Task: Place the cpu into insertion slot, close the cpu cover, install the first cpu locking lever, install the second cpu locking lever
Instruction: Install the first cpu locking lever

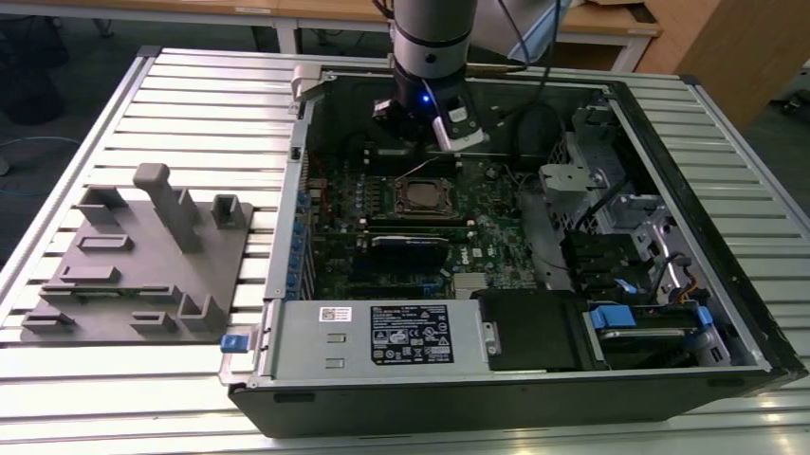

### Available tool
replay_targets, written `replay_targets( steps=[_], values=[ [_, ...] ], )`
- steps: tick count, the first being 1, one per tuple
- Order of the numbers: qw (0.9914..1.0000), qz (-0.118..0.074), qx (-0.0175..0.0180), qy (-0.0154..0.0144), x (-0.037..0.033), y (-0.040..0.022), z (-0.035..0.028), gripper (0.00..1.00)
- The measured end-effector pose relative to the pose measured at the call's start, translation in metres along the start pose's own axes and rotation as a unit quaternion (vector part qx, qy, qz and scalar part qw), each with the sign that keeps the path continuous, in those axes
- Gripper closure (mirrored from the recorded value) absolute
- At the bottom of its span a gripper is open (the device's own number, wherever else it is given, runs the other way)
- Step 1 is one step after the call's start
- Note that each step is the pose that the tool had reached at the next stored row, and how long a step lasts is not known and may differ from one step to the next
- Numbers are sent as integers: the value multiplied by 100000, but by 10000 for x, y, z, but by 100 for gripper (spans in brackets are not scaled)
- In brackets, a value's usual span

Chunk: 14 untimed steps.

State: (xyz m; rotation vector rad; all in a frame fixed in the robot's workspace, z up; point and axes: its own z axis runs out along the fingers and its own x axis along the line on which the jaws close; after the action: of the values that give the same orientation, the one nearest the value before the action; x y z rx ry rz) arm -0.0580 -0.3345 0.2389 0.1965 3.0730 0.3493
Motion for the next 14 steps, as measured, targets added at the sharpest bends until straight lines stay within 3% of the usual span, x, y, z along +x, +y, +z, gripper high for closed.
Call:
replay_targets(
  steps=[7, 14],
  values=[
    [99940, 3377, 101, -785, -5, -8, 39, 90],
    [99934, 3542, 79, -847, -5, -11, 51, 90]
  ],
)
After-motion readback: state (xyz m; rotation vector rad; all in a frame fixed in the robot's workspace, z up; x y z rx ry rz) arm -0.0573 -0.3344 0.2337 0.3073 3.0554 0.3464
